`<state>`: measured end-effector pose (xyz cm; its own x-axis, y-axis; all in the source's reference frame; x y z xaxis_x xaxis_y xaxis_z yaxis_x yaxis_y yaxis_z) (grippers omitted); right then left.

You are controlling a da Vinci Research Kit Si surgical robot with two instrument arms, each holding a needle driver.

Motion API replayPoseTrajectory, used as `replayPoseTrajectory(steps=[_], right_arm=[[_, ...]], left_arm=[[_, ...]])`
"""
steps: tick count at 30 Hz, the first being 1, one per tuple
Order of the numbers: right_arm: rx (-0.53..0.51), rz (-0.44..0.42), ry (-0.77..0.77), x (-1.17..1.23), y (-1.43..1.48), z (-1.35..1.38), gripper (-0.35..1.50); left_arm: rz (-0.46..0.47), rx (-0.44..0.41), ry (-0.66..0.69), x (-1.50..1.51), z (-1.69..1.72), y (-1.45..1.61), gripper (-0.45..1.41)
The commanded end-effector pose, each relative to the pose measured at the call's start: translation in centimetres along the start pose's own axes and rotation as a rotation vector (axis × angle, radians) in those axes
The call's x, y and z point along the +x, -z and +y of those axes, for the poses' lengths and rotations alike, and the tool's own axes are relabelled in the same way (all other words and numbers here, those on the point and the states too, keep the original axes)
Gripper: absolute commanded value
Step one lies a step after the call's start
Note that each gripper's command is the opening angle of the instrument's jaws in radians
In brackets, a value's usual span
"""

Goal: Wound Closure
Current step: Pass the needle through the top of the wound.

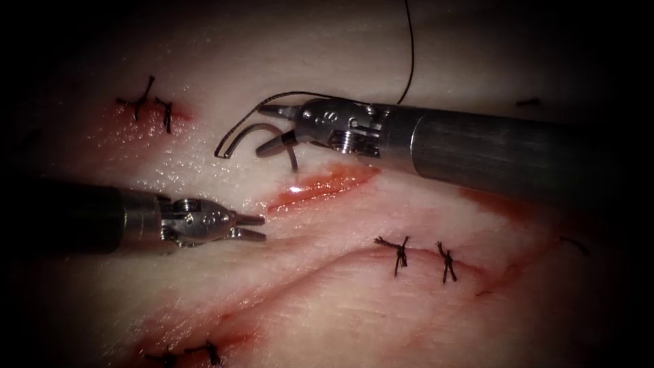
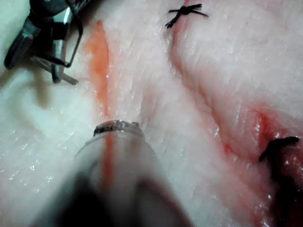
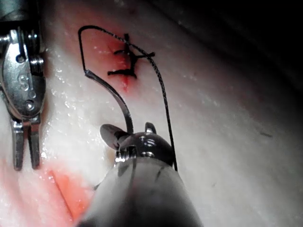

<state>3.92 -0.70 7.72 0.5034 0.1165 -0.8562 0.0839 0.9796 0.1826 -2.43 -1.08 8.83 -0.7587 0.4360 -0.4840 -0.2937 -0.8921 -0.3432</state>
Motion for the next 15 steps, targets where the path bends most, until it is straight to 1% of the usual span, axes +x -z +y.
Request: replayPoseTrajectory(steps=[1, 7, 11, 15], right_arm=[[-0.001, 0.009, 0.019, 0.05, -0.06, 0.08, -0.35], [-0.012, 0.005, 0.026, 0.01, -0.05, 0.12, -0.35], [-0.018, -0.001, 0.041, -0.07, -0.07, 0.10, -0.35], [-0.020, 0.004, -0.015, -0.14, -0.07, 0.08, -0.35]], left_arm=[[0.001, 0.001, -0.001, 0.03, -0.01, -0.08, 0.24], [0.001, 0.003, 0.000, 0.03, -0.01, -0.07, 0.24], [0.001, 0.002, 0.000, 0.04, 0.00, -0.06, 0.24], [0.001, 0.002, 0.000, 0.04, 0.00, -0.06, 0.26]])
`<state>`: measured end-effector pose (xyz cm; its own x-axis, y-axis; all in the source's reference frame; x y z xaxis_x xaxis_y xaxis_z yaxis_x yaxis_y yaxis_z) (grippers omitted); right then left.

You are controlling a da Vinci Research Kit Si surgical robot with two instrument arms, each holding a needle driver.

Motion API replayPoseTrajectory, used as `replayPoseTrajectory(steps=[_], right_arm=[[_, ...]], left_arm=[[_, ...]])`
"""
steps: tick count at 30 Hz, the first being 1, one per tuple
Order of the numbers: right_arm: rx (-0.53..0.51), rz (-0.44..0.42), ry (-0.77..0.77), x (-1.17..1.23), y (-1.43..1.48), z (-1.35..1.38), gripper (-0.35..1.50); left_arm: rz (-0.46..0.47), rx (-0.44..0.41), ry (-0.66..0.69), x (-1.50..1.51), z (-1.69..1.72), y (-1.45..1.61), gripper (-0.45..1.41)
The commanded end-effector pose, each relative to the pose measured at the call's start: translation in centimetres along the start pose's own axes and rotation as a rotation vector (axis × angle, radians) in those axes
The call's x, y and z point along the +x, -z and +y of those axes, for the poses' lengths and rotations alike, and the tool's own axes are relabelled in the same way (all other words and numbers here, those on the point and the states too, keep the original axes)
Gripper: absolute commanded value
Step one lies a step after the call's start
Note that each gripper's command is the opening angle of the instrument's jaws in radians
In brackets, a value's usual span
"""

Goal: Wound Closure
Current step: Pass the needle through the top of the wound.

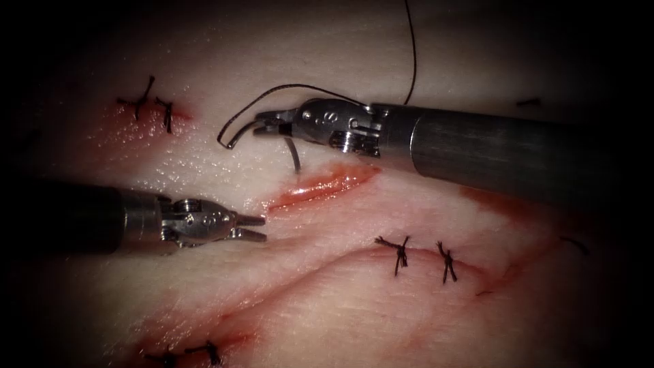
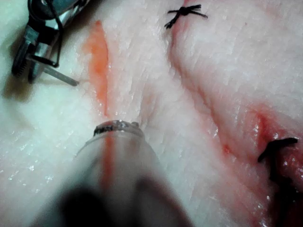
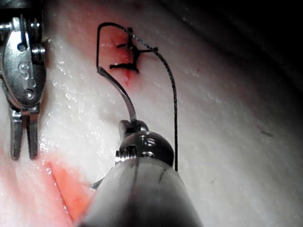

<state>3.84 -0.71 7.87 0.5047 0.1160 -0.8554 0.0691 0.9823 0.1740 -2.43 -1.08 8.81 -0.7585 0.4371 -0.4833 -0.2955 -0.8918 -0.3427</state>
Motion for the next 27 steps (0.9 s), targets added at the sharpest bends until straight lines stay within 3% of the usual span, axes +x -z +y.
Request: replayPoseTrajectory(steps=[1, 10, 14, 27], right_arm=[[-0.005, 0.015, -0.037, 0.00, -0.06, 0.07, -0.35], [0.018, 0.082, -0.251, -0.23, 0.05, -0.05, -0.35], [0.076, 0.099, -0.429, -0.47, 0.05, -0.23, -0.35], [0.247, 0.155, -0.816, -0.51, -0.03, -0.46, -0.35]], left_arm=[[0.001, 0.000, -0.001, 0.03, -0.01, -0.07, 0.26], [0.001, -0.001, -0.001, 0.03, -0.02, -0.06, 0.26], [0.001, -0.001, -0.001, 0.03, -0.02, -0.06, 0.28], [0.001, -0.001, -0.001, 0.03, -0.02, -0.06, 0.28]])
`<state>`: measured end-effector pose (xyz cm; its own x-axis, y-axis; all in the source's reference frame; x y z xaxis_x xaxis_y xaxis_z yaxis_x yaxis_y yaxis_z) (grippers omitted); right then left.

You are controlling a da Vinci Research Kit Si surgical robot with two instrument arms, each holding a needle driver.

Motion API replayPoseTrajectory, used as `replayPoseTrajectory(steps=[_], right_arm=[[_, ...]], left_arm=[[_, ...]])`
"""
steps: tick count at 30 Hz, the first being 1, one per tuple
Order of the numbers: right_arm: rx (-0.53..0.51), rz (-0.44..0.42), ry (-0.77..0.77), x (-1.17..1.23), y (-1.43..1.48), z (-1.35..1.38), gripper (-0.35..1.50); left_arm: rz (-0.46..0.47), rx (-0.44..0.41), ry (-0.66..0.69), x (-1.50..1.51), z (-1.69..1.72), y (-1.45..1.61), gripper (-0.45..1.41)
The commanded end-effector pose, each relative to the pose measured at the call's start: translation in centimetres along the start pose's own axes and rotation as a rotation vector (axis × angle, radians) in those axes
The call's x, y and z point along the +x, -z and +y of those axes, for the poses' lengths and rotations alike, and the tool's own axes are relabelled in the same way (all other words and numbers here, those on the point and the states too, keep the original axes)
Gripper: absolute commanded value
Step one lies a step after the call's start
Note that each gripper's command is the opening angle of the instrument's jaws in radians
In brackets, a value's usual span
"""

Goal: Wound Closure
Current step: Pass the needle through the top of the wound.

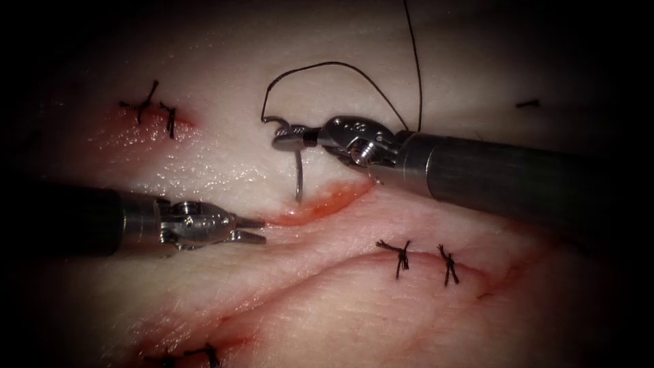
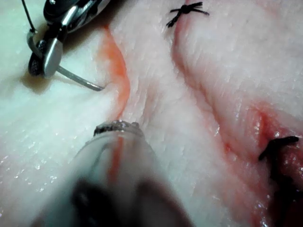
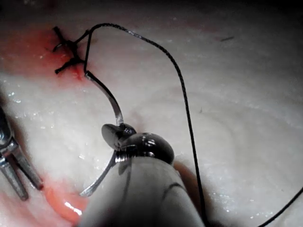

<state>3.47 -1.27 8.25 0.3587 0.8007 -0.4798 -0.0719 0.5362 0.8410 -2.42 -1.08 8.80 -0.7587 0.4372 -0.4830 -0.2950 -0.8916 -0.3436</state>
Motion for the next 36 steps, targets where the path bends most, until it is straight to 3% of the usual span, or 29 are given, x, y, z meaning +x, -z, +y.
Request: replayPoseTrajectory(steps=[1, 5, 9, 18, 27, 36], right_arm=[[0.016, 0.000, -0.031, 0.08, -0.09, 0.00, -0.35], [0.074, -0.011, -0.174, 0.00, -0.12, -0.04, -0.35], [0.123, 0.032, -0.307, -0.03, -0.13, -0.08, -0.35], [0.201, 0.044, -0.477, -0.10, -0.17, -0.19, -0.35], [0.241, 0.035, -0.537, -0.17, -0.25, -0.34, -0.35], [0.307, -0.032, -0.601, -0.26, -0.33, -0.65, -0.35]], left_arm=[[0.002, 0.000, -0.001, 0.03, -0.01, -0.08, 0.28], [0.002, 0.000, -0.001, 0.03, -0.01, -0.07, 0.29], [0.002, 0.000, -0.001, 0.03, -0.01, -0.08, 0.29], [0.002, 0.000, -0.001, 0.03, -0.01, -0.08, 0.29], [0.002, 0.000, -0.001, 0.03, -0.01, -0.08, 0.29], [0.002, 0.000, -0.002, 0.03, -0.02, -0.07, 0.31]])
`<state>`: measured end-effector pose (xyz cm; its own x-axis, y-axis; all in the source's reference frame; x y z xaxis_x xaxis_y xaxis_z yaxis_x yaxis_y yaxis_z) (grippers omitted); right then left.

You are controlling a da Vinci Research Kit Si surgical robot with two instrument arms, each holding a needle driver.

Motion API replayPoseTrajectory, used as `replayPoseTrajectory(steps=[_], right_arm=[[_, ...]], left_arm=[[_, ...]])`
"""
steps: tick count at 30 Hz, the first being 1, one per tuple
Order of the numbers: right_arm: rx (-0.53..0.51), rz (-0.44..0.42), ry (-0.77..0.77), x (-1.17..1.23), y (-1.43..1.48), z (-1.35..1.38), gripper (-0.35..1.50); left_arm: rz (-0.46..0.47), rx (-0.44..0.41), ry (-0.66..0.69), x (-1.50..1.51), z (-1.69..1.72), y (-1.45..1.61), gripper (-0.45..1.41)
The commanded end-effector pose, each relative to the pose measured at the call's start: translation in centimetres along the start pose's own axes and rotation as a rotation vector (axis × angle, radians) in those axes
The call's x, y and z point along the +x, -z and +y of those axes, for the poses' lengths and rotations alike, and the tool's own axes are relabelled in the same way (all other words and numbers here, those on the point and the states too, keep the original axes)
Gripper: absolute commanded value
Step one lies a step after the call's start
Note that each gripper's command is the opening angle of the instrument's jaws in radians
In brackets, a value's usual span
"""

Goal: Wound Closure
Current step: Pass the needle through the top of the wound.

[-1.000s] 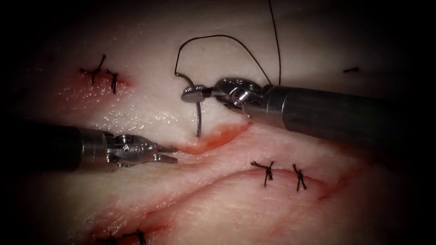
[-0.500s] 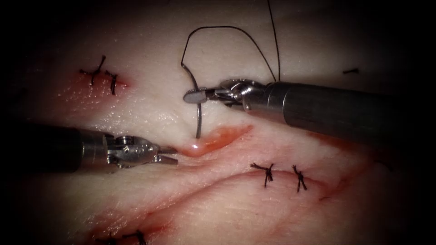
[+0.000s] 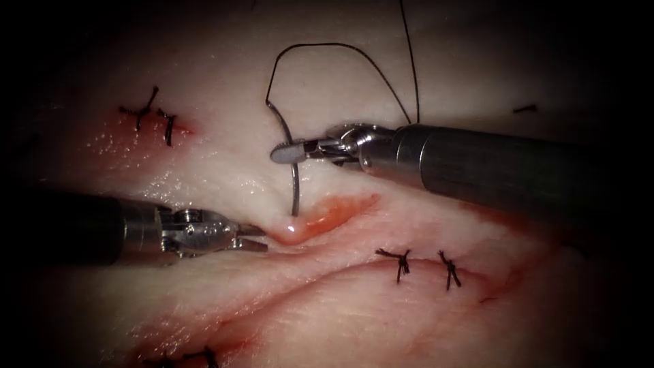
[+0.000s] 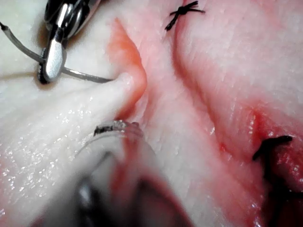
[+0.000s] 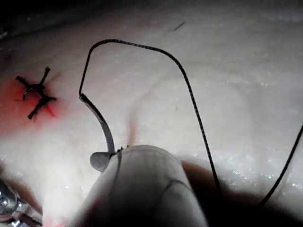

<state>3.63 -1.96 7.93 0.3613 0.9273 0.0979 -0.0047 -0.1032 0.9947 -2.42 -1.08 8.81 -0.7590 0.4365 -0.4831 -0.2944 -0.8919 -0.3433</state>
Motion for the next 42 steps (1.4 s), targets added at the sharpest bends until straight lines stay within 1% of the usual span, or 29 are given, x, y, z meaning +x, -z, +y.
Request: replayPoseTrajectory(steps=[1, 6, 13, 14, 16, 22, 24, 33, 36, 37, 42], right_arm=[[0.005, -0.011, -0.006, 0.06, -0.09, -0.04, -0.35], [0.023, -0.026, -0.072, 0.02, -0.08, -0.09, -0.35], [0.056, -0.060, -0.104, -0.07, -0.11, -0.15, -0.35], [0.077, -0.081, -0.127, -0.11, -0.15, -0.20, -0.35], [0.084, -0.117, -0.156, -0.19, -0.21, -0.26, -0.35], [0.117, -0.153, -0.170, -0.32, -0.33, -0.34, -0.35], [0.127, -0.176, -0.175, -0.40, -0.39, -0.39, -0.35], [0.125, -0.187, -0.176, -0.55, -0.40, -0.38, -0.35], [0.126, -0.199, -0.173, -0.63, -0.41, -0.40, -0.35], [0.124, -0.213, -0.176, -0.70, -0.42, -0.41, -0.35], [0.127, -0.225, -0.179, -0.83, -0.44, -0.45, -0.35]], left_arm=[[0.002, 0.000, -0.001, 0.03, -0.01, -0.08, 0.31], [0.002, 0.000, -0.001, 0.03, -0.01, -0.08, 0.31], [0.002, -0.001, 0.000, 0.04, -0.02, -0.07, 0.33], [0.002, -0.001, 0.000, 0.04, -0.02, -0.07, 0.34], [0.002, -0.002, 0.000, 0.04, -0.02, -0.06, 0.34], [0.002, -0.003, -0.001, 0.03, -0.03, -0.05, 0.38], [0.002, -0.004, -0.002, 0.03, -0.03, -0.04, 0.39], [0.001, -0.008, -0.002, 0.03, -0.04, -0.04, 0.44], [0.001, -0.008, -0.002, 0.03, -0.04, -0.04, 0.44], [0.001, -0.008, -0.002, 0.03, -0.05, -0.03, 0.44], [0.002, -0.006, -0.002, 0.03, -0.05, -0.03, 0.44]])
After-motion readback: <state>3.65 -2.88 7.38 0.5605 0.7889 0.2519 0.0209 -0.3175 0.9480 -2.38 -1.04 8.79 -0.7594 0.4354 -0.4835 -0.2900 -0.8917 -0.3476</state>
